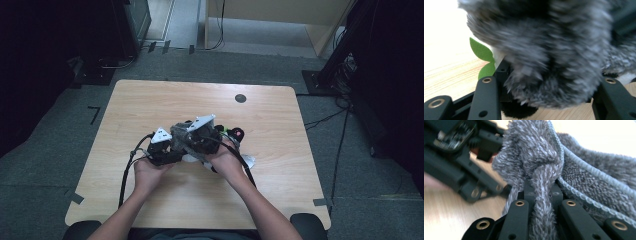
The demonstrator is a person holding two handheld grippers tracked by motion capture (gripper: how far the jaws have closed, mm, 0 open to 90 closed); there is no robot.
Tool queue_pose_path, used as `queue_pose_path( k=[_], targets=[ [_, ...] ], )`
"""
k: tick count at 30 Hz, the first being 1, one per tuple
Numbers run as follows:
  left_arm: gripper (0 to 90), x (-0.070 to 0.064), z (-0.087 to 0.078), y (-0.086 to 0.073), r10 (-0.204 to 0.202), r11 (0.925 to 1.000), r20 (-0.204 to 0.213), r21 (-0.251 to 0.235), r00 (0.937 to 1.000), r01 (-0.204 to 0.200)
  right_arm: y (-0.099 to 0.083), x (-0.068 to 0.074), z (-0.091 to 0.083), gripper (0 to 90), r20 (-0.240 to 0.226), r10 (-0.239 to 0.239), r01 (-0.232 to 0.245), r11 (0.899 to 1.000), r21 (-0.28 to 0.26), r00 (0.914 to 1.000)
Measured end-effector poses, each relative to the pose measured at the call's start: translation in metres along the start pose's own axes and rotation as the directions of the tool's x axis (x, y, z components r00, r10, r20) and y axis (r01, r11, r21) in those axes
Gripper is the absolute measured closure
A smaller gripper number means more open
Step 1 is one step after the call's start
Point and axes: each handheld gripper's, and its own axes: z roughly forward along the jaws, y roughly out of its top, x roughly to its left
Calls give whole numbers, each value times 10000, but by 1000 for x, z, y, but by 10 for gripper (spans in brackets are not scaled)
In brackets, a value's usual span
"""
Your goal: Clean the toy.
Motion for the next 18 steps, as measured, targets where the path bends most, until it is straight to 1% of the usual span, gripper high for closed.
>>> queue_pose_path(
  k=[1,2,5,7,9,11,14,16,17,18],
  targets=[
    [461,0,0,0,0,10000,0,0,10000,0,0,0,0,833,0,0,0,10000,0,10000],
    [465,0,0,0,73,10000,33,24,10000,-74,-8,1,-4,834,-142,47,-48,9999,-90,9999],
    [468,-1,0,0,109,9999,48,43,9999,-109,-13,1,-6,835,-223,97,-100,9998,-142,9997],
    [469,-1,0,0,140,9999,53,76,9999,-140,-17,3,-10,835,-245,43,-47,9998,-170,9997],
    [468,-2,0,0,171,9998,96,89,9998,-172,-22,4,-12,835,-270,-2,-6,9996,-292,9996],
    [468,-2,0,0,119,9999,158,83,9998,-120,-27,4,-17,835,-233,11,-23,9989,-477,9997],
    [469,-1,0,0,81,9999,177,93,9998,-82,-29,3,-20,835,-326,71,-87,9988,-487,9994],
    [471,1,0,0,-78,10000,257,54,9996,77,-31,3,-23,836,-451,55,-72,9992,-387,9990],
    [472,1,1,0,-96,10000,277,29,9996,95,-32,3,-24,836,-500,-12,-7,9993,-378,9987],
    [472,0,1,0,-22,10000,226,11,9997,22,-34,4,-27,836,-537,-37,22,9996,-270,9985]
  ],
)
